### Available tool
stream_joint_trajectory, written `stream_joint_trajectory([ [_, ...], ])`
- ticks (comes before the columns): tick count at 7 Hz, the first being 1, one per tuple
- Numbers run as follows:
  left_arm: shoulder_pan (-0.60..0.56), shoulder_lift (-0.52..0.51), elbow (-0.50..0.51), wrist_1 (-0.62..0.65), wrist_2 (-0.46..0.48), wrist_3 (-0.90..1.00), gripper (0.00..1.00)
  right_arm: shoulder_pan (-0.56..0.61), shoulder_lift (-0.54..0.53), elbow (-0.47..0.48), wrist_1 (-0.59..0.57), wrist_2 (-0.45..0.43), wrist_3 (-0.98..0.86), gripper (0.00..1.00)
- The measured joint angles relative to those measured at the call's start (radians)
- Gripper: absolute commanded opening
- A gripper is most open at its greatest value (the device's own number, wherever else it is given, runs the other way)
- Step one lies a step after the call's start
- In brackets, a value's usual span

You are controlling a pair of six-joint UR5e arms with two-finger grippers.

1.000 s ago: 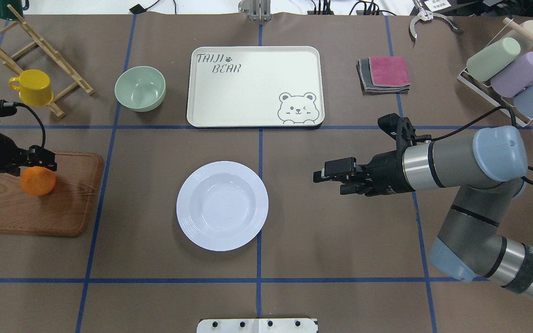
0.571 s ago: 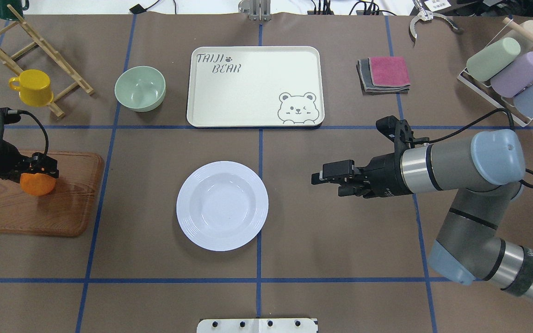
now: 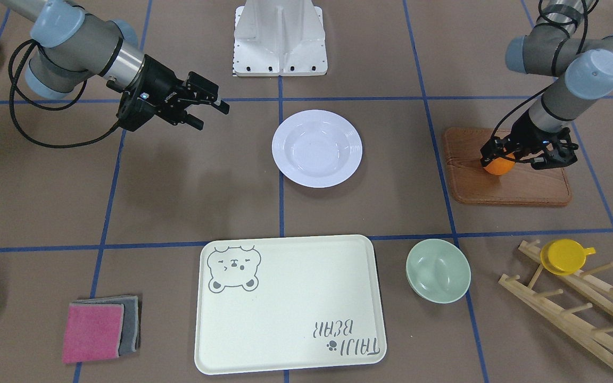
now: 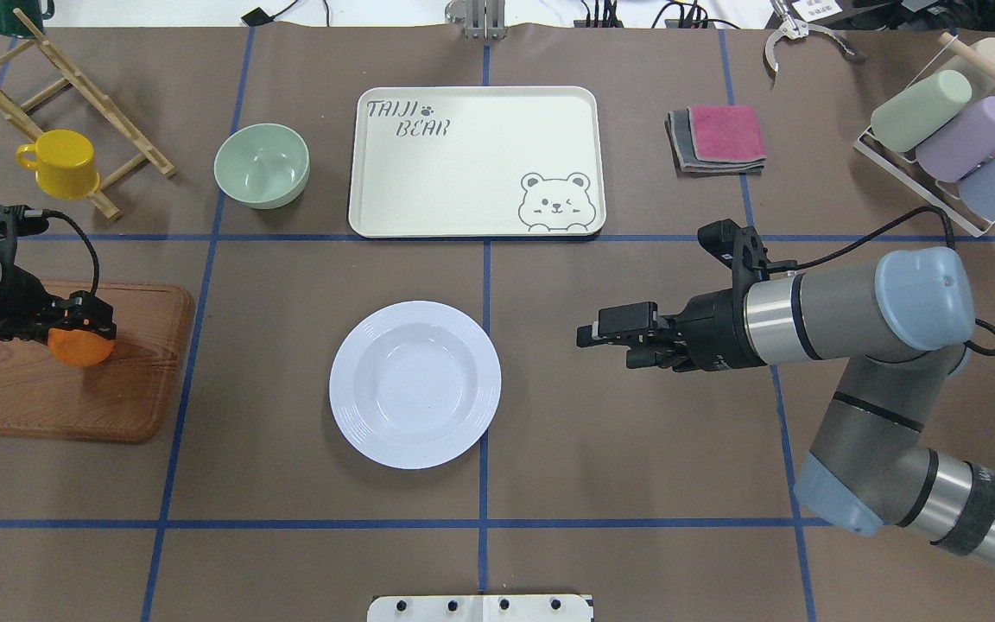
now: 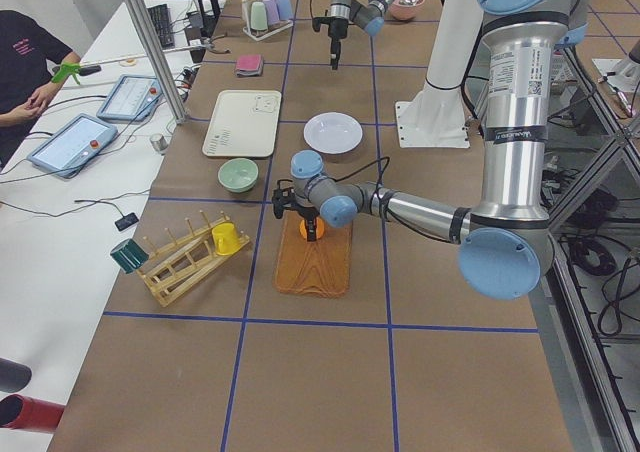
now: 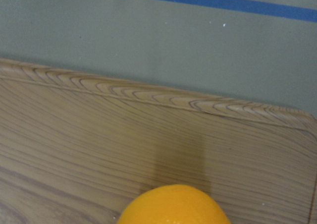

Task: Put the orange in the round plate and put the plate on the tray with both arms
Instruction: 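Carry the orange over the plate with left gripper while right reaches rim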

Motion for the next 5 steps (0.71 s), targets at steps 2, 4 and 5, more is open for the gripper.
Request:
stream_joint_trajectory([
  [2, 0.001, -0.065, -0.055, 0.11, -0.003, -0.013, 0.75, -0.035, 0.037, -0.042, 0.054, -0.073, -0.002, 0.97],
  [4, 0.03, -0.253, -0.104, 0.303, 0.003, -0.126, 0.75, -0.079, 0.115, -0.142, 0.13, -0.153, -0.001, 0.94],
  [5, 0.074, -0.337, -0.111, 0.351, 0.015, -0.209, 0.75, -0.088, 0.14, -0.173, 0.145, -0.171, -0.001, 0.94],
])
